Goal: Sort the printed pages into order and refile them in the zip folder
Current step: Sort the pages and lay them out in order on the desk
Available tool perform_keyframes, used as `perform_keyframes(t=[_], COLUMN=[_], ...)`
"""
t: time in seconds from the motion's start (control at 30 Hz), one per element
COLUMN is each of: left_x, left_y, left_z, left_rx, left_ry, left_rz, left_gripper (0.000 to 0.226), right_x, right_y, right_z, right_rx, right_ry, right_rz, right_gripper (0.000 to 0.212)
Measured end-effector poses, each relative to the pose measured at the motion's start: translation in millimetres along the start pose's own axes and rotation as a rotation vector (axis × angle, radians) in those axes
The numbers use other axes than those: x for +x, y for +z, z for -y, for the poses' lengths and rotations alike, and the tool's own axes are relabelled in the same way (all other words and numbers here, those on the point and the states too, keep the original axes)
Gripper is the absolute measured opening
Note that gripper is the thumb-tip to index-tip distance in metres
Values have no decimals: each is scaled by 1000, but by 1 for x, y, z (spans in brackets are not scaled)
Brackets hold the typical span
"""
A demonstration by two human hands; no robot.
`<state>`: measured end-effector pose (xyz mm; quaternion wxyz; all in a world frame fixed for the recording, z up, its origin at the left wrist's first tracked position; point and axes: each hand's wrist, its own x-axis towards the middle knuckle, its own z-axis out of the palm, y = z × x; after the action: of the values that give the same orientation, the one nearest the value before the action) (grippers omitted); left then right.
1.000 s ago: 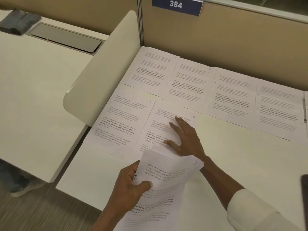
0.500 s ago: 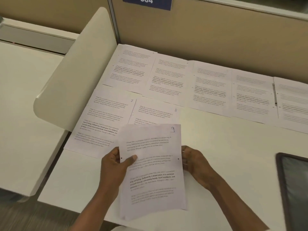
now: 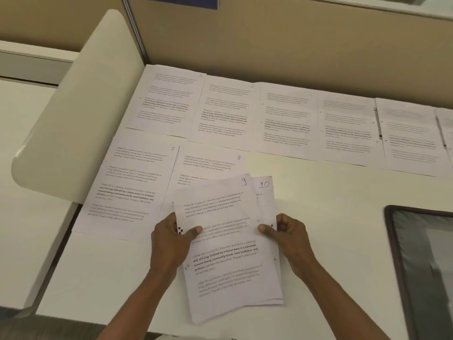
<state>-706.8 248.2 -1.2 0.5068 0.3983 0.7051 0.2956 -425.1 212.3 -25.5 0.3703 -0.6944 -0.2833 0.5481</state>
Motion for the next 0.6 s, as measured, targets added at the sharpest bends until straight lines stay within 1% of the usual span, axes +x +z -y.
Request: perform_keyframes(t=[0.2, 0.3, 0.4, 0.47, 0.53, 0.6], left_x=[12, 19, 25, 29, 34, 39], left_y=[37, 60, 83, 99, 114, 127], left_z=[-19, -31, -41, -46, -51, -55], left_rx=[104, 136, 171, 201, 255, 321], left_ry=[57, 78, 81, 93, 116, 142], left_rz=[28, 56, 62, 52, 41, 21], left_gripper=[35, 33, 33, 33, 32, 33], right_x=[5, 13, 20, 25, 30, 35], right_y=[-56, -98, -139, -162, -182, -198], right_z=[-4, -14, -19, -19, -20, -22], right_rx=[-65, -179, -381, -492, -565, -597], right_ry=[-58, -86, -100, -110, -127, -131], right_rz=[-285, -419, -492, -530, -567, -584], right_gripper=[36, 35, 40, 36, 33, 34])
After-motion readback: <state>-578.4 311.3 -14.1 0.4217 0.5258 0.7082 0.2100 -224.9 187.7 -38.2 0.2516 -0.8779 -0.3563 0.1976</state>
